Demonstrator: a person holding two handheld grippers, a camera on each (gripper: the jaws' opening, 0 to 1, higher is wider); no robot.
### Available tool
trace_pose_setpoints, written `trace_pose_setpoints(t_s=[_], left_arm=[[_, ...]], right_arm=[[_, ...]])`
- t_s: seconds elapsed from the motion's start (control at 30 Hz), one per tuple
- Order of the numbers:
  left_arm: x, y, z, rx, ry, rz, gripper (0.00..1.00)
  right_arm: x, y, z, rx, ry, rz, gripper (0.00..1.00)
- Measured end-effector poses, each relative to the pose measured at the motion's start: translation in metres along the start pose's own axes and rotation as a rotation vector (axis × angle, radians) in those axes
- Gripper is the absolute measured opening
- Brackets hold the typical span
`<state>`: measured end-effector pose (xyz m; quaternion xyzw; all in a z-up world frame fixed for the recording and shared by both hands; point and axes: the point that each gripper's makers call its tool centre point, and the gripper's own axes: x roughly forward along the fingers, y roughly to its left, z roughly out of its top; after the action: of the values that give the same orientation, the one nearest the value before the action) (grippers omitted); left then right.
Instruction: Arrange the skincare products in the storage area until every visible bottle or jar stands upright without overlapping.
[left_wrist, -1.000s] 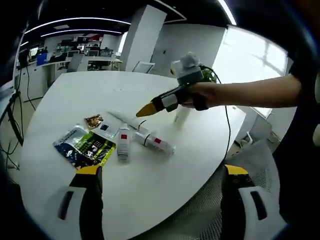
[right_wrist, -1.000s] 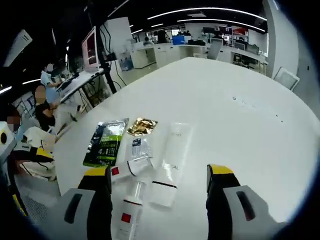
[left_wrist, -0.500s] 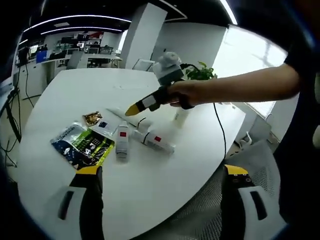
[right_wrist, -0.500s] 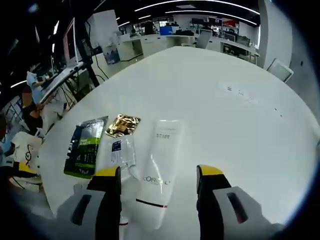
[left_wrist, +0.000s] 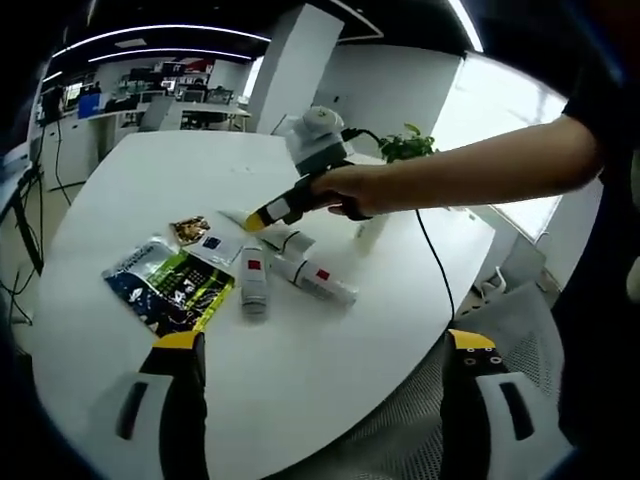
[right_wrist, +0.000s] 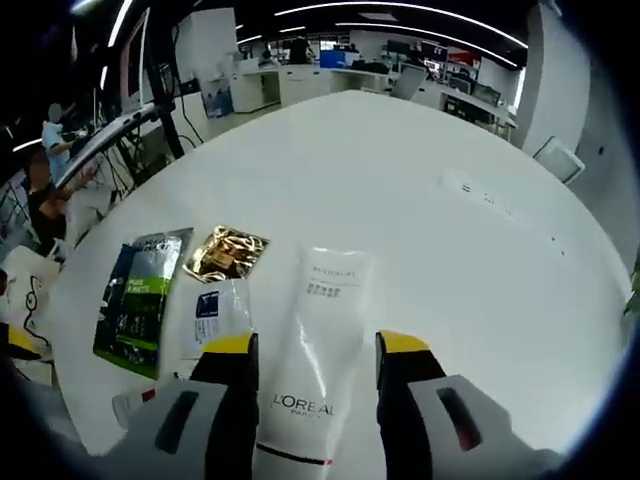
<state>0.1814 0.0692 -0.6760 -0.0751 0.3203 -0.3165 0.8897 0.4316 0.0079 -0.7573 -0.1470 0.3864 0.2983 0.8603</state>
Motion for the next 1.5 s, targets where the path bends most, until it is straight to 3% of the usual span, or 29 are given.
trace_pose_setpoints(t_s=[0.27,0.57,0.6,0.77,1.17,1.5], left_arm=[[0.001,0.000,-0.001,0.000,0.004,0.000,0.90],[0.001,0.000,-0.001,0.001,0.004,-0.001,0.90],[0.001,0.000,-0.001,0.002,0.004,0.000,0.90],[0.000,0.002,0.000,0.005,-0.001,0.007,0.90],[-0.004,-0.005,0.007,0.025,-0.017,0.006,0.89],[-0.012,-0.014,0.016,0.064,-0.034,0.002,0.89]], right_arm=[[0.005,-0.002,0.001,-0.026,0.019,-0.016,0.35],[0.008,-0.003,-0.002,0.062,0.030,-0.002,0.31],[0.008,-0.003,-0.001,0.033,0.025,-0.001,0.31],[0.004,-0.004,0.000,0.058,0.025,-0.004,0.29],[-0.026,0.001,0.017,0.020,-0.063,0.014,0.28],[-0.060,0.007,0.017,0.009,-0.131,0.028,0.28]])
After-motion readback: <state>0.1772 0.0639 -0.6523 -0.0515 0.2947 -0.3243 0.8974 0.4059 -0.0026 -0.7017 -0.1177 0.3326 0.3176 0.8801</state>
